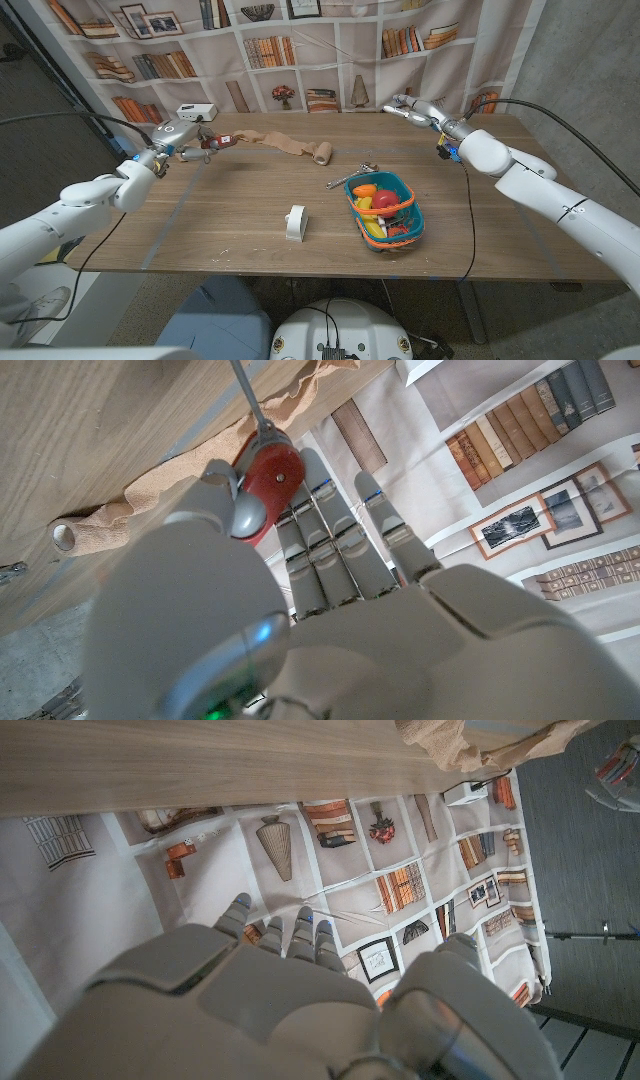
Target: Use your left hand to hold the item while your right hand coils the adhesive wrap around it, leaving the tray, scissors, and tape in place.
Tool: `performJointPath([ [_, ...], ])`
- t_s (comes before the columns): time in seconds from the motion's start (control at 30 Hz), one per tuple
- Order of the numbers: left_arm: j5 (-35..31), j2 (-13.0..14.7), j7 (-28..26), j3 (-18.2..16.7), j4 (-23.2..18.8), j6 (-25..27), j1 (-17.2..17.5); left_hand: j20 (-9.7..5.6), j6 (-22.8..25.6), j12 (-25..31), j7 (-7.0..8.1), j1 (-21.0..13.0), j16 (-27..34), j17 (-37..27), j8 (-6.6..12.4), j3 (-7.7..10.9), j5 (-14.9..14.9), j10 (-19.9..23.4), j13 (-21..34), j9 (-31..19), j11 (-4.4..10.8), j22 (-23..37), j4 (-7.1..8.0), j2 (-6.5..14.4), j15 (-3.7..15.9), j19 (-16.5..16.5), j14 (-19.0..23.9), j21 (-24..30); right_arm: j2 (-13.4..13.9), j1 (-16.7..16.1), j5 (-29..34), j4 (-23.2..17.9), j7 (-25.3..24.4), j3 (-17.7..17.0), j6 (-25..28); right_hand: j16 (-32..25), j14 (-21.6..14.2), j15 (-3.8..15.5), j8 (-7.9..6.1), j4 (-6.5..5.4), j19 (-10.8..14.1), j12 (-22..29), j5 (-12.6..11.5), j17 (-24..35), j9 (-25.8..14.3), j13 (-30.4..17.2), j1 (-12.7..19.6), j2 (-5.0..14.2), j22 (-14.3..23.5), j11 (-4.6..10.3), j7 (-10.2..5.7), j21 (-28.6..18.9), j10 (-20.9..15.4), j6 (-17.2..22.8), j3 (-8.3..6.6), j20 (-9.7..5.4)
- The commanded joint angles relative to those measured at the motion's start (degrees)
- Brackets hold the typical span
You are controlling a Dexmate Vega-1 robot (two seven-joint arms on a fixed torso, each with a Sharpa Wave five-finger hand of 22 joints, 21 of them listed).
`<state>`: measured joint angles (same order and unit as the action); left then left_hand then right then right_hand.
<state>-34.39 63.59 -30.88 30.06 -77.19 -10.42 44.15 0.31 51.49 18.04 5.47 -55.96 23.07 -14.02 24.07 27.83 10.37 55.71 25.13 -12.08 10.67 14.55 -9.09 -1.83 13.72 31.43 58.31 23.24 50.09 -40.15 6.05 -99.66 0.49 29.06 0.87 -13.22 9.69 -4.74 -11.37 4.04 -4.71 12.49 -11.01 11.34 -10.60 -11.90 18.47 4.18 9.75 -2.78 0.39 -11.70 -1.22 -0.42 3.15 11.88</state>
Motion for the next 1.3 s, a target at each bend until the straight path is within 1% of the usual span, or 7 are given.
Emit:
performJointPath([
  [0.03,0.2,0.2,-0.9,-0.4,-0.6,0.4,0.8,-0.97,2.8,-0.3,2.24,-11.9,-0.2,-0.4,-0.20,-0.65,0.3,0.9,0.4,-0.4,0.64,2.8,-0.10,11.7,0.08,1.6,-0.3,3.1,0.1,3.4,8.9,-3.2,2.0,3.5,6.4,-0.4,2.7,-0.15,-0.44,0.57,0.9,0.4,0.1,0.3,-0.3,-0.2,0.4,-0.60,0.2,-0.79,2.06,-0.1,-0.9,0.6,0.08,0.24],
  [0.33,0.8,0.4,-0.7,-0.7,-1.1,0.6,1.5,-1.70,3.0,-0.8,2.86,-12.1,-1.4,-0.5,-0.35,-1.01,0.3,1.0,0.4,-0.4,0.62,7.1,-0.13,11.6,0.00,1.4,-1.3,7.4,0.0,2.7,9.3,-3.9,2.3,3.2,6.6,-0.3,2.6,0.01,-0.48,0.83,1.0,0.5,0.1,0.3,-0.3,-0.2,0.7,-0.77,0.2,-1.91,2.42,0.0,-1.4,0.8,0.06,0.27],
  [0.47,0.6,0.4,-0.5,-0.6,-1.1,0.5,1.5,-3.36,2.4,-1.5,3.75,-11.8,-3.2,0.6,-0.97,-0.97,0.4,0.5,1.1,-0.6,0.63,7.3,0.13,11.6,-0.01,8.9,-1.3,12.8,-0.1,2.7,9.4,-4.1,2.7,3.3,6.7,-0.3,2.6,-0.05,-0.46,0.88,1.0,0.4,0.0,0.3,-0.3,-0.3,0.7,-0.77,0.2,-1.95,2.39,0.1,-1.4,0.8,0.04,0.28],
  [0.77,0.6,0.4,-0.4,-0.6,-1.0,0.4,1.5,-4.65,2.5,-2.3,4.11,-11.1,-4.2,0.8,-1.37,-0.50,0.4,0.5,1.6,-0.8,0.67,5.5,0.10,11.1,-0.01,15.5,-0.7,17.2,-0.5,2.6,9.0,-3.8,3.3,3.4,6.4,-0.2,2.6,-0.41,-0.38,0.99,1.0,0.3,0.0,0.3,-0.3,-0.3,0.8,-0.76,0.2,-2.14,2.22,0.2,-1.2,0.7,-0.02,0.30],
  [0.87,0.6,0.3,-0.4,-0.6,-1.0,0.3,1.5,-3.64,2.7,-2.3,4.14,-11.1,-4.4,0.8,-1.40,-0.36,0.4,0.6,1.8,-0.8,0.69,4.8,0.01,11.0,0.00,14.5,-0.5,16.9,-0.6,2.7,9.0,-3.8,3.5,3.5,6.2,-0.2,2.6,-0.45,-0.37,1.02,0.9,0.3,0.0,0.3,-0.3,-0.3,0.8,-0.75,0.2,-2.22,2.16,0.2,-1.3,0.7,-0.03,0.30],
  [1.2,0.5,0.0,-0.5,-0.5,-0.8,0.2,1.3,-3.08,2.7,-2.4,4.09,-10.9,-4.5,0.8,-1.55,-0.17,0.4,0.8,1.9,-0.9,0.70,3.7,-0.03,11.0,0.00,14.5,-0.2,17.0,-1.3,3.3,10.1,-3.6,3.8,4.3,6.9,-0.5,1.6,-0.82,-0.50,1.25,1.0,1.1,0.0,0.3,-0.3,-0.3,1.1,-0.70,0.2,-2.30,2.38,0.4,-3.7,1.3,-0.16,0.25],
  [1.3,0.8,0.0,-0.4,-0.6,-1.1,0.5,1.6,-2.49,2.9,-2.6,4.08,-10.9,-4.7,0.7,-1.64,-0.02,0.4,0.8,2.0,-0.9,0.69,2.7,-0.13,10.9,0.03,12.1,-0.2,16.2,-1.5,3.6,10.3,-3.4,3.9,4.5,7.0,-0.5,1.4,-0.88,-0.58,1.31,1.1,1.1,0.0,0.3,-0.3,-0.3,1.1,-0.70,0.2,-2.33,2.41,0.4,-3.9,1.5,-0.18,0.19],
])
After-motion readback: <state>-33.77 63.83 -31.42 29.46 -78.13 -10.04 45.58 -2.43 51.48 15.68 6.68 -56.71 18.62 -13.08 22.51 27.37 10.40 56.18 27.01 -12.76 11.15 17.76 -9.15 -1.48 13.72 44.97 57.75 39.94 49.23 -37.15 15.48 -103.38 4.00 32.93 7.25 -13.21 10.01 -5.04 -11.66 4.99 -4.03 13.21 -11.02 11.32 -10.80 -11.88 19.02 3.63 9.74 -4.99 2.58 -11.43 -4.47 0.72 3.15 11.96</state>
